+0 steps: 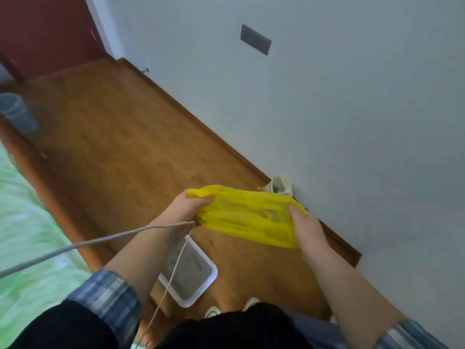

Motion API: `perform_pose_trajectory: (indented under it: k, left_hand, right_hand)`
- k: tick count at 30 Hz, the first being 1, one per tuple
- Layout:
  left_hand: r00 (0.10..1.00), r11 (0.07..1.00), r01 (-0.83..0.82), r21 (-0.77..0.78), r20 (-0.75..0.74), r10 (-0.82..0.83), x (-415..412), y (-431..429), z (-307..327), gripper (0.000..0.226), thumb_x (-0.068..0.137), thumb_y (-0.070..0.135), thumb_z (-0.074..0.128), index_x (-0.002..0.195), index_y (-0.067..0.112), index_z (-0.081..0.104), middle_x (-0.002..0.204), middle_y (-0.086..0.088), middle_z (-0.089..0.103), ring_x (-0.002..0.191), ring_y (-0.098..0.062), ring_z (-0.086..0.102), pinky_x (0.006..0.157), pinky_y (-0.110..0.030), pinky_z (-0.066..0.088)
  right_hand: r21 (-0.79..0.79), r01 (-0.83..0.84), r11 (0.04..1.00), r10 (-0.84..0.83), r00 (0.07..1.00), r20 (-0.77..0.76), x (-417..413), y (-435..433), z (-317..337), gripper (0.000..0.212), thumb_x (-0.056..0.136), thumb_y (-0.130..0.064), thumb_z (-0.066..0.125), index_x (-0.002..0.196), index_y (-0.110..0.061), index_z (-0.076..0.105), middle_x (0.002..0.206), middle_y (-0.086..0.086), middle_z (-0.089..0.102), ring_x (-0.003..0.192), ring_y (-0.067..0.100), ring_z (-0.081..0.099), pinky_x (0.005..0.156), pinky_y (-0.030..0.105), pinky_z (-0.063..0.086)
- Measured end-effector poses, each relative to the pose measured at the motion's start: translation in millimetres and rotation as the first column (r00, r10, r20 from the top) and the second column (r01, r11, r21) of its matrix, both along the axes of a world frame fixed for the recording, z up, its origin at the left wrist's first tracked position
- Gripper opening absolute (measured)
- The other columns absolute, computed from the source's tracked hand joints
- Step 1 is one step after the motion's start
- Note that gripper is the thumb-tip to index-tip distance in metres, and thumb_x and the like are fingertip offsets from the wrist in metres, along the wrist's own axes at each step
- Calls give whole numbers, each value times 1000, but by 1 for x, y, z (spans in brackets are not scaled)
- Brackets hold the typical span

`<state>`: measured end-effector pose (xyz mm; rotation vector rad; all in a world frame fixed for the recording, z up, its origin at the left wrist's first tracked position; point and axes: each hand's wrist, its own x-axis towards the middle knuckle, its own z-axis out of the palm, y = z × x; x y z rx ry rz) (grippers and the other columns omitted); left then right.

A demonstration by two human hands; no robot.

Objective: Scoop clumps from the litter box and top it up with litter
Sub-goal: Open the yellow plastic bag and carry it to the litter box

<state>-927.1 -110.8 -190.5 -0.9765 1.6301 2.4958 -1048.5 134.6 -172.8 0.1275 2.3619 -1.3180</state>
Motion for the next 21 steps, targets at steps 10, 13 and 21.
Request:
perform_pose_trajectory:
  k: [10, 13, 21]
  left_hand:
    - [931, 897, -272, -349, 141, 337, -110, -77, -38, 39, 81, 45, 59, 100, 11, 66, 96, -19, 71, 92, -40, 68, 81, -55, 56]
    - [895, 882, -350, -317, 165, 414, -158, -99, -43, 29, 89, 33, 57, 106, 13, 70, 99, -19, 73, 97, -43, 69, 84, -60, 56]
    - [668, 696, -523, -493, 271, 694, -243, -154, -4, 28, 104, 17, 40, 90, 9, 64, 79, -8, 62, 73, -20, 50, 62, -31, 44]
  right_hand:
    - [114, -283, 952, 284, 959, 9, -160, -130, -23, 55, 105, -44, 39, 128, 1, 59, 125, 21, 61, 119, 35, 56, 99, 39, 41]
    - [73, -395, 916, 396, 918, 6, -225, -169, -33, 58, 96, -60, 41, 115, -12, 67, 115, 15, 68, 110, 36, 62, 100, 48, 48]
    - [116, -677, 726, 686, 725, -63, -343, -292, -16, 46, 105, -37, 41, 111, 1, 67, 107, 21, 67, 107, 37, 61, 84, 35, 44]
